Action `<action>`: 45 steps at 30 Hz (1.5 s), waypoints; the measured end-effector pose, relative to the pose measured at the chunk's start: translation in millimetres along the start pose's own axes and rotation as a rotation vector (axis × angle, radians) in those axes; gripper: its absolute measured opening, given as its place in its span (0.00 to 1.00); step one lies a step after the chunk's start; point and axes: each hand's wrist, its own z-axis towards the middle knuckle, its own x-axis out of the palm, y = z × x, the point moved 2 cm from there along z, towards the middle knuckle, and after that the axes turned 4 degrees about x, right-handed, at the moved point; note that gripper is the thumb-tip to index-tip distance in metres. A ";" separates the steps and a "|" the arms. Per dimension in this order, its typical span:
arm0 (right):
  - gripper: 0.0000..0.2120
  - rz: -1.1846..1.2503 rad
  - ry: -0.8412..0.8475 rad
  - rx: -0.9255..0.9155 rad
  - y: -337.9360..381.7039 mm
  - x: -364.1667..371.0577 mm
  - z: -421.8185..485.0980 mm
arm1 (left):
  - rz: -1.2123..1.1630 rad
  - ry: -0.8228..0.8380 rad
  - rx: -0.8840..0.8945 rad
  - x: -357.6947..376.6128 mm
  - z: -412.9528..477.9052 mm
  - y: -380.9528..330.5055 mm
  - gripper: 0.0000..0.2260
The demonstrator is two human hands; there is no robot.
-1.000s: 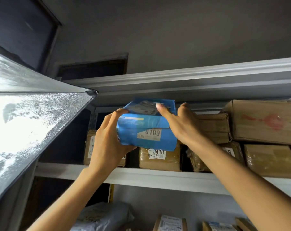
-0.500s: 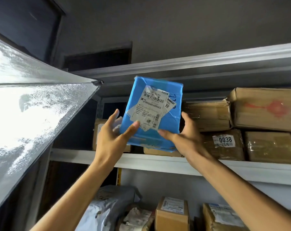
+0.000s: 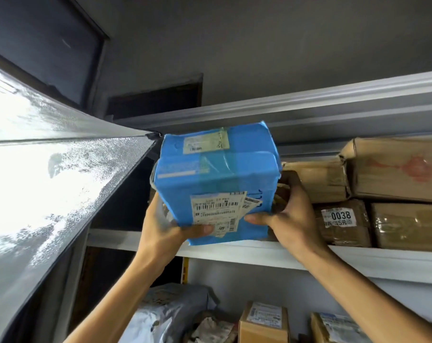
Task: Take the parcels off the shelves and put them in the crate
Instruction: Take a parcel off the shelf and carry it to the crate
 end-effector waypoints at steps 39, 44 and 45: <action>0.20 0.051 0.309 -0.064 53.6 -15.0 64.9 | 0.014 0.030 0.039 11.7 65.3 -54.4 0.13; 0.36 -0.072 0.275 -0.009 29.7 -4.5 65.3 | -0.004 0.155 0.053 -8.9 59.2 -32.8 0.16; 0.39 -0.065 0.235 -0.007 25.4 1.5 68.1 | -0.002 0.157 0.048 -12.6 59.8 -26.4 0.18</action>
